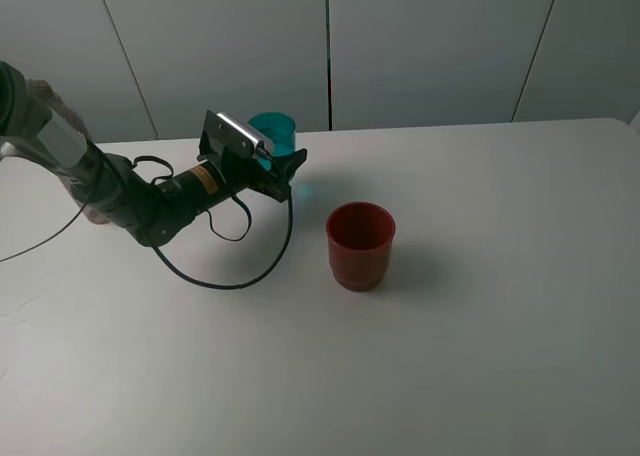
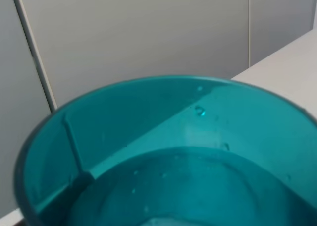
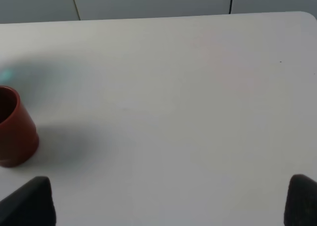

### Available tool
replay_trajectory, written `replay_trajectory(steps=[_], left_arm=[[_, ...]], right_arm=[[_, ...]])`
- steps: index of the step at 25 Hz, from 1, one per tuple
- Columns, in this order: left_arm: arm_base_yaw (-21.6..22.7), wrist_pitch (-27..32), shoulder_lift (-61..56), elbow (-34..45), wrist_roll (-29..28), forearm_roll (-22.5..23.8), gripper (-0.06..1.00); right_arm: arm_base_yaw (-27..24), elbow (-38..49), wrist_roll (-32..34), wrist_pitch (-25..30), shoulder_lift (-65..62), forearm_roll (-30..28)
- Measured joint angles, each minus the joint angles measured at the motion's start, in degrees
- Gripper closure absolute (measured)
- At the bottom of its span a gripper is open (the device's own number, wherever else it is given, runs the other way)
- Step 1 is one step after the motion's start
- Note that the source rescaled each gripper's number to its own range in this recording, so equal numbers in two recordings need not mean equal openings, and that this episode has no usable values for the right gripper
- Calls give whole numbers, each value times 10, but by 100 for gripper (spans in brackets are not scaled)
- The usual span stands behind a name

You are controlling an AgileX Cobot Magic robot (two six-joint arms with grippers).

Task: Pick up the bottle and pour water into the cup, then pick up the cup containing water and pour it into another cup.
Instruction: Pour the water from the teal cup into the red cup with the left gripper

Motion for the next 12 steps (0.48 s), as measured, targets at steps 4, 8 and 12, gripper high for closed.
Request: replay_trajectory(steps=[4,8,12], left_arm=[[0,0,-24,33,8,-3,89],[0,0,-47,61,15,-5,89],[0,0,-71,86,18,-5,89]], right_arm=[[0,0,0,0,0,0],[0,0,0,0,0,0],[0,0,1,0,0,0]])
